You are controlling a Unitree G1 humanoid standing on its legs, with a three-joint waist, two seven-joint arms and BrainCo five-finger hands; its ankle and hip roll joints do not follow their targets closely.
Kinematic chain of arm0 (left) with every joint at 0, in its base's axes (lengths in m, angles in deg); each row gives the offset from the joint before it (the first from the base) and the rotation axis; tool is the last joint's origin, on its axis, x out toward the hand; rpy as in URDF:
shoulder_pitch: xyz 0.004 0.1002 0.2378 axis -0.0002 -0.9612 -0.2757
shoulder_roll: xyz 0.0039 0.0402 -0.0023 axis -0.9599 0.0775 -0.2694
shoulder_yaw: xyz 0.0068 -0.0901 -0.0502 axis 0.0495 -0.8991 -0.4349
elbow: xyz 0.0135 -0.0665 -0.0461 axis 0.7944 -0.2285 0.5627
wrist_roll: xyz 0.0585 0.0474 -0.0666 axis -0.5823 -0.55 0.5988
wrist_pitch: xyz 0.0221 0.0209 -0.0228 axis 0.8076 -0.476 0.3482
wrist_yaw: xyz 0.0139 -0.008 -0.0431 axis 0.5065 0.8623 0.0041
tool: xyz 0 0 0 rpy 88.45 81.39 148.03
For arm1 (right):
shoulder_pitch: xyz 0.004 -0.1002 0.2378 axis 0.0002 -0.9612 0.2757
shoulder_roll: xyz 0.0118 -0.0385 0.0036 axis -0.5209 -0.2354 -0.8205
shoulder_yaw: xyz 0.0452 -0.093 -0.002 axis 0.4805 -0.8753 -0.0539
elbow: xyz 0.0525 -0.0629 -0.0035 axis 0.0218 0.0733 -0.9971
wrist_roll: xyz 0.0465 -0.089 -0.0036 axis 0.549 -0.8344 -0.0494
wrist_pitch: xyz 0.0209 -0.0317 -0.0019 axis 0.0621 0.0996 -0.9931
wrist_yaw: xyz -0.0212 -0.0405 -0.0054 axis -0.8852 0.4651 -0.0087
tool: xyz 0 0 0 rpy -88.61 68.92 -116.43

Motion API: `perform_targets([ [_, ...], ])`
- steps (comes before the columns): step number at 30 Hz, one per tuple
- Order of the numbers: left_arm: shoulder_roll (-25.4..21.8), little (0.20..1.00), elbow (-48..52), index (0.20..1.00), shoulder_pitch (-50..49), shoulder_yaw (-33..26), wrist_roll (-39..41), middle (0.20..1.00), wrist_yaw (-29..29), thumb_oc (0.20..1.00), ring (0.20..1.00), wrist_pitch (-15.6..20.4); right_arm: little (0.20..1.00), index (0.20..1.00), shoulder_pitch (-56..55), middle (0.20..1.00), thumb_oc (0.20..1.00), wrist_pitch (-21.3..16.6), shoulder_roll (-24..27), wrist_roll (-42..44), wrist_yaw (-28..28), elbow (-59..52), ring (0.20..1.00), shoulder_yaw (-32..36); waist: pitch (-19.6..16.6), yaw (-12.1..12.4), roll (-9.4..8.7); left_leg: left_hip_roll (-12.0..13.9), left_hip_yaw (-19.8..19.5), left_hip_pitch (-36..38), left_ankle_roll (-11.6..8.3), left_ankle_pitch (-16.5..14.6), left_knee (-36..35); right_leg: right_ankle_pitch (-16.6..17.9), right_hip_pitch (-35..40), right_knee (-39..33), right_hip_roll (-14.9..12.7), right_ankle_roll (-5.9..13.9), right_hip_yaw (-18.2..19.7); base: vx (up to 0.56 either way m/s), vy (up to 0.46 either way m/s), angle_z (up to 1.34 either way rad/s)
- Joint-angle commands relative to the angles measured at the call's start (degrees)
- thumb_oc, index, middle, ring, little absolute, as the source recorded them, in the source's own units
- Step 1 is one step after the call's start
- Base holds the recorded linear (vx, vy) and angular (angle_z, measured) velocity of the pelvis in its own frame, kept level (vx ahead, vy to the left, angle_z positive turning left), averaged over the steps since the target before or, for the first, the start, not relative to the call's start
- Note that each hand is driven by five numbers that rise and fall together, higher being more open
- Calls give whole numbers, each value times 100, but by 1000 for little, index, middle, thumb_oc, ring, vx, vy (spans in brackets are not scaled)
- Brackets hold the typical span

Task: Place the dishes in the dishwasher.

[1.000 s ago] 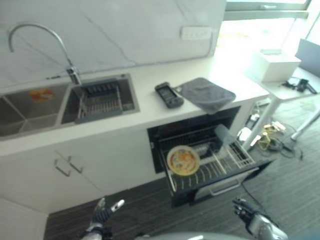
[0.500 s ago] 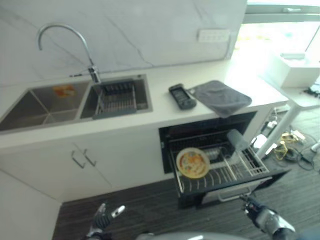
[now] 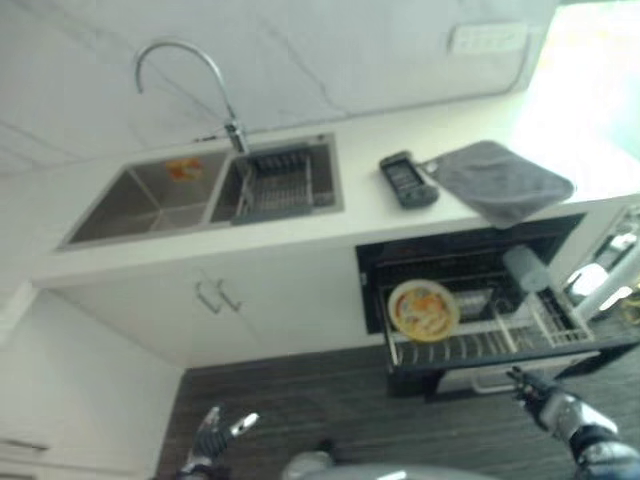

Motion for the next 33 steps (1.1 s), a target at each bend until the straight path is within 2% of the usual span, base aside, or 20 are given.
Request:
perform_targets([
  [1, -49, 1000, -51, 1000, 551, 138, 84, 1000, 136, 1000, 1000, 241, 200, 200, 1273, 200, 200, -125, 11, -272, -101, 82, 200, 23, 215, 325, 70, 32, -493, 35, -127, -292, 44, 197, -209, 320, -533, 194, -108, 30, 273, 23],
  [3, 83, 1000, -167, 1000, 526, 175, 145, 1000, 121, 1000, 1000, 320, 200, 200, 1486, 200, 200, -148, 236, -499, -122, 158, 200, 10, 260, 363, 279, -73, -534, -63, -136, -249, 44, 208, -272, 354, -661, 191, -134, 29, 272, 17],
  [6, 219, 1000, -234, 1000, 496, 200, 155, 1000, 71, 1000, 1000, 374, 200, 200, 1702, 200, 200, -158, 486, -730, -161, 182, 200, -36, 313, 398, 498, -190, -560, -194, -149, -207, 44, 230, -376, 395, -827, 193, -139, 26, 215, 8],
  [13, 308, 1000, -104, 1000, 355, 313, 241, 1000, -77, 1000, 1000, 455, 200, 200, 2342, 200, 200, -210, 1089, -1190, -226, 108, 200, -161, 547, 471, 895, -381, -531, -475, -171, -101, 44, 275, -617, 500, -1136, 219, -136, 9, 168, 5],
  [16, 235, 1000, 8, 1000, 287, 346, 399, 1000, -123, 1000, 1000, 501, 200, 200, 2896, 200, 200, -309, 1635, -1494, -253, 119, 200, -251, 677, 562, 1090, -492, -539, -642, -173, -47, 44, 281, -757, 628, -1329, 234, -164, 27, 129, 4],
  [22, 86, 1000, 166, 1000, 89, 320, 523, 1000, -263, 1000, 1000, 524, 200, 200, 3865, 200, 200, -418, 2540, -1894, -326, 326, 200, -579, 768, 701, 1346, -670, -670, -885, -168, 48, 44, 239, -1024, 850, -1532, 256, -96, 49, 82, 12],
  [23, 17, 1000, 256, 1000, 23, 323, 510, 1000, -279, 1000, 1000, 523, 200, 200, 4176, 200, 200, -438, 2810, -1975, -351, 418, 200, -730, 800, 750, 1410, -710, -702, -948, -173, 58, 44, 202, -1098, 912, -1580, 268, -95, 40, 45, 14],
  [26, -33, 1000, 241, 1000, -57, 266, 536, 1000, -313, 1000, 1000, 564, 200, 200, 4603, 200, 200, -500, 3083, -2107, -331, 503, 200, -917, 830, 815, 1488, -760, -734, -1056, -169, 96, 44, 202, -1188, 946, -1625, 282, -82, 29, 14, 16],
  [33, -156, 1000, 192, 1000, -158, 62, 497, 1000, -415, 1000, 1000, 368, 200, 200, 5669, 200, 200, -591, 3533, -2174, -55, 592, 200, -1491, 841, 954, 1586, -855, -852, -1241, -152, 160, 44, 202, -1389, 1071, -1724, 328, -64, 15, 6, 3],
])
